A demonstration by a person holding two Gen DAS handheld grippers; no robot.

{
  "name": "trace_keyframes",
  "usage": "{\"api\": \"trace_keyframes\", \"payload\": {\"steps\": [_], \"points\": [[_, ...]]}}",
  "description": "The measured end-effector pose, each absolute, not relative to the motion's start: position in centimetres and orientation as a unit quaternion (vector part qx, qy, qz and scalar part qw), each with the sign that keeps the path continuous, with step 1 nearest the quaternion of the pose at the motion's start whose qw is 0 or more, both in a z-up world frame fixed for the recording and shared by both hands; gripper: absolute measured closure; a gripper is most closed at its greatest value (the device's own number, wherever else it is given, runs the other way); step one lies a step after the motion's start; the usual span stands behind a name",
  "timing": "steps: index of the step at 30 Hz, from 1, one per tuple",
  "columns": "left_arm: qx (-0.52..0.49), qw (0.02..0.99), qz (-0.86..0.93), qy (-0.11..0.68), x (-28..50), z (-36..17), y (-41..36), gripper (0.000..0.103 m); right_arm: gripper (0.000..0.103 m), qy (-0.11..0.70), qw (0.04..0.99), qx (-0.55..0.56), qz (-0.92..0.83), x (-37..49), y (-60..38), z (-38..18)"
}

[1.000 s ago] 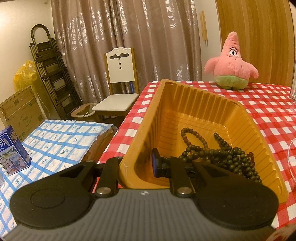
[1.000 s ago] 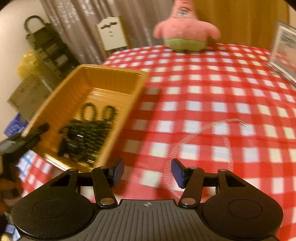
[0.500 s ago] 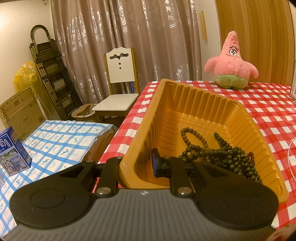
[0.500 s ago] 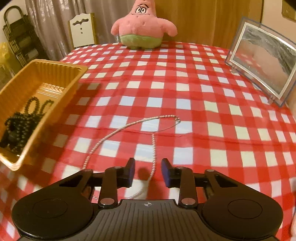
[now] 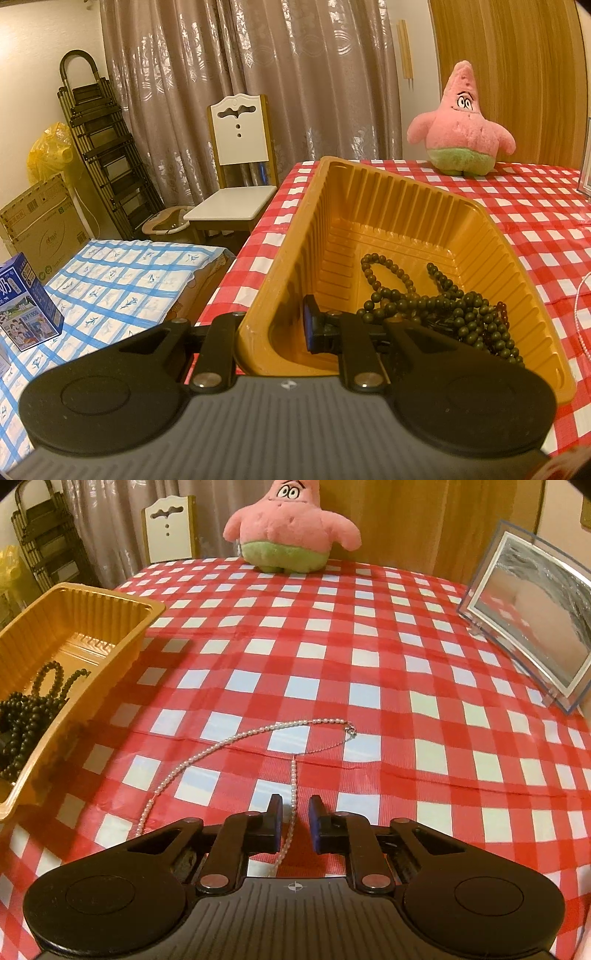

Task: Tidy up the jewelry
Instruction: 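Move the right tool to the pearl necklace and grasp it, then lift the pearl necklace high and swing it over the orange tray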

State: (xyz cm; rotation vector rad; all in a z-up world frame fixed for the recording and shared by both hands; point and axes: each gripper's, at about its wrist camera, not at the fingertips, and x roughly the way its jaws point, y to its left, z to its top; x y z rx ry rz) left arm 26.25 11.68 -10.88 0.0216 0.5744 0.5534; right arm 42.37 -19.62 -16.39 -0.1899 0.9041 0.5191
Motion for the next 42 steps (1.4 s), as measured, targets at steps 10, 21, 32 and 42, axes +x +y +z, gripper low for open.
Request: {"api": "trace_keyframes", "payload": {"steps": [10, 21, 32, 42], "points": [[0.011, 0.921, 0.269, 0.28, 26.3, -10.9, 11.6, 0.087, 0.1, 0.431, 0.858, -0.129, 0.248, 42.3, -18.3, -16.5], [0.013, 0.922, 0.269, 0.28, 26.4, -10.9, 11.6, 0.087, 0.102, 0.433, 0.857, -0.129, 0.248, 42.4, -18.3, -16.4], [0.015, 0.922, 0.268, 0.279, 26.4, -11.0, 11.5, 0.087, 0.102, 0.395, 0.878, -0.024, 0.269, 42.1, -21.2, -9.8], [0.015, 0.922, 0.267, 0.279, 26.4, -11.0, 11.5, 0.087, 0.102, 0.34, 0.89, 0.015, 0.303, 41.3, -21.9, -2.6]]}}
